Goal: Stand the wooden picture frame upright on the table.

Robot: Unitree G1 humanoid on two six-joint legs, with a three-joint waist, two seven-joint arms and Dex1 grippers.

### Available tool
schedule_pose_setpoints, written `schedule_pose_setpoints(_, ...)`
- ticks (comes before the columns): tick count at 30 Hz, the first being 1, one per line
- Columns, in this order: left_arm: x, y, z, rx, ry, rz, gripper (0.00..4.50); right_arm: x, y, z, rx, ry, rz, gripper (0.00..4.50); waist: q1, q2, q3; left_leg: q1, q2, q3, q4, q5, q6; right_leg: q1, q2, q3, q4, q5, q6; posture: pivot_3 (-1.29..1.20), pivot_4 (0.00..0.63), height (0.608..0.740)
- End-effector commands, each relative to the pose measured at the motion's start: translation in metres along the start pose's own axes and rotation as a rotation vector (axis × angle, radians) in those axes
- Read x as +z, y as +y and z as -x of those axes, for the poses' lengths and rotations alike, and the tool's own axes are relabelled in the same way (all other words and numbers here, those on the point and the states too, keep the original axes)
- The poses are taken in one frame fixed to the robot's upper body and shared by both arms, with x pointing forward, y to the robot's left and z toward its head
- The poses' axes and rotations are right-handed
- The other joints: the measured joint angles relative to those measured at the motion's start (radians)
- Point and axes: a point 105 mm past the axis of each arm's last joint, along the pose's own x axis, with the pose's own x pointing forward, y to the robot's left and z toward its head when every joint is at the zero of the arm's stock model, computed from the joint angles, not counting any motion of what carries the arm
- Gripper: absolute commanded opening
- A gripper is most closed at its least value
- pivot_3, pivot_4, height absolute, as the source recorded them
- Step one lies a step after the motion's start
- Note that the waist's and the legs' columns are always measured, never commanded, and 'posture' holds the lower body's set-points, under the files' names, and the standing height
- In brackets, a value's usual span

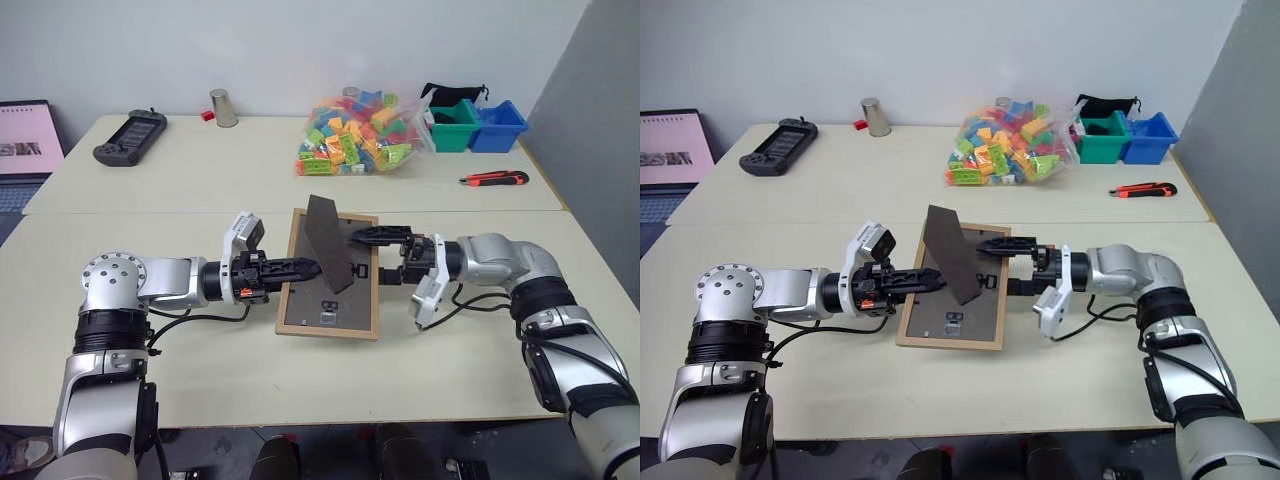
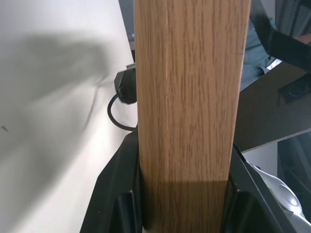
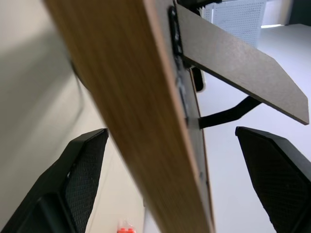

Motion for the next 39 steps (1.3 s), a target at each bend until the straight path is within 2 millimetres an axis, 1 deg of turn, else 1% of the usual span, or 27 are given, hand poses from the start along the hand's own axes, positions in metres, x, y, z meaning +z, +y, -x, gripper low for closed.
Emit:
schedule_pose_setpoints(1,0.003,-0.016,-0.003,-0.057,0.004,-0.05,1.3,0.005,-0.01,-0.006,-0.036,-0.055,0.051,4.07,0.0,0.0,0.0,0.0,0.0,0.0,0.0,0.0,0.0,0.0,0.0,0.0,0.0,0.0,0.0,0.0,0.15,0.74)
schedule_pose_setpoints(2,0.003,-0.016,-0.003,-0.057,0.002,-0.05,1.3,0.008,-0.009,-0.006,-0.031,-0.071,0.057,3.96,-0.001,0.0,0.0,0.0,0.0,0.0,0.0,0.0,0.0,0.0,0.0,0.0,0.0,0.0,0.0,0.0,0.15,0.74)
schedule_pose_setpoints(4,0.004,-0.015,-0.003,-0.053,-0.003,-0.051,1.3,0.01,-0.005,-0.007,-0.016,-0.083,0.069,3.56,0.0,0.0,0.0,0.0,0.0,0.0,0.0,0.0,0.0,0.0,0.0,0.0,0.0,0.0,0.0,0.0,0.15,0.74)
schedule_pose_setpoints(7,0.004,-0.014,-0.003,-0.05,-0.005,-0.051,1.3,0.01,-0.002,-0.008,-0.012,-0.08,0.09,2.84,0.0,0.0,0.0,0.0,0.0,0.0,0.0,0.0,0.0,0.0,0.0,0.0,0.0,0.0,0.0,0.0,0.15,0.74)
schedule_pose_setpoints(11,0.003,-0.014,-0.004,-0.049,-0.006,-0.051,1.3,0.007,-0.006,-0.01,-0.046,-0.072,0.12,1.86,-0.001,0.0,0.0,0.0,0.0,0.0,0.0,0.0,0.0,0.0,0.0,0.0,0.0,0.0,0.0,0.0,0.15,0.74)
schedule_pose_setpoints(13,0.004,-0.014,-0.004,-0.047,-0.008,-0.053,1.3,0.006,-0.009,-0.011,-0.062,-0.075,0.133,1.53,-0.001,0.0,0.0,0.0,0.0,0.0,0.0,0.0,0.0,0.0,0.0,0.0,0.0,0.0,0.0,0.0,0.15,0.74)
schedule_pose_setpoints(19,0.002,-0.013,-0.004,-0.035,-0.01,-0.07,1.3,0.004,-0.015,-0.012,-0.094,-0.081,0.151,1.46,0.0,0.0,0.0,0.0,-0.001,0.0,0.0,0.0,0.0,0.0,0.0,0.001,0.0,0.0,0.0,0.0,0.15,0.74)
schedule_pose_setpoints(22,0.001,-0.01,-0.005,0.015,-0.035,-0.134,1.3,0.003,-0.017,-0.012,-0.107,-0.083,0.147,1.45,-0.001,0.0,0.0,0.0,-0.001,0.0,0.0,0.0,0.0,0.0,0.0,0.001,0.0,0.0,0.0,0.0,0.15,0.74)
schedule_pose_setpoints(24,0.002,-0.007,-0.003,0.042,-0.05,-0.15,1.99,0.003,-0.02,-0.012,-0.128,-0.082,0.13,1.45,-0.001,-0.001,0.0,0.0,-0.001,0.0,-0.001,0.0,0.0,0.0,0.0,0.001,0.0,0.0,0.0,0.0,0.15,0.74)
schedule_pose_setpoints(25,0.003,-0.007,-0.002,0.046,-0.056,-0.158,2.04,0.003,-0.023,-0.012,-0.145,-0.083,0.125,1.45,0.0,-0.001,0.0,0.0,-0.001,0.0,-0.001,0.0,0.0,0.0,0.0,0.001,0.0,0.0,0.0,0.0,0.15,0.74)
schedule_pose_setpoints(29,0.009,-0.015,0.011,0.055,-0.084,-0.212,2.94,0.007,-0.031,-0.012,-0.191,-0.104,0.092,1.37,0.0,-0.001,0.0,0.0,-0.001,0.0,-0.001,0.0,0.0,0.0,0.0,0.001,-0.001,0.0,0.0,0.0,0.15,0.74)
schedule_pose_setpoints(31,0.011,-0.02,0.016,0.059,-0.092,-0.247,3.39,0.009,-0.031,-0.011,-0.196,-0.108,0.08,1.37,-0.001,-0.001,0.0,0.0,-0.001,0.0,-0.001,0.0,0.0,0.0,0.0,0.001,0.0,0.0,0.0,0.0,0.15,0.74)
schedule_pose_setpoints(32,0.016,-0.023,0.02,0.065,-0.114,-0.267,3.55,0.009,-0.029,-0.01,-0.197,-0.103,0.06,1.37,-0.001,-0.001,0.0,0.0,-0.001,0.0,-0.001,0.0,0.0,0.0,0.0,0.001,-0.001,0.0,0.0,0.0,0.15,0.74)
schedule_pose_setpoints(35,0.025,-0.028,0.037,0.125,-0.179,-0.347,4.12,0.006,-0.024,-0.003,-0.206,-0.075,-0.02,1.37,-0.001,-0.001,-0.001,0.0,-0.001,0.0,-0.001,0.0,0.001,0.0,0.0,0.001,-0.001,0.0,0.0,0.0,0.15,0.74)
schedule_pose_setpoints(37,0.027,-0.027,0.052,0.21,-0.208,-0.429,4.42,0.005,-0.021,0.001,-0.206,-0.067,-0.09,1.37,-0.002,-0.001,-0.001,0.0,-0.001,0.0,-0.001,0.0,0.001,0.0,0.0,0.001,-0.001,0.0,0.0,0.0,0.15,0.74)
schedule_pose_setpoints(39,0.04,-0.035,0.074,0.291,-0.313,-0.519,4.42,-0.003,-0.017,0.003,-0.235,-0.012,-0.181,1.37,-0.003,-0.001,-0.001,0.0,0.0,0.001,-0.002,-0.001,0.001,0.0,0.0,0.002,-0.001,0.0,0.0,0.0,0.15,0.74)
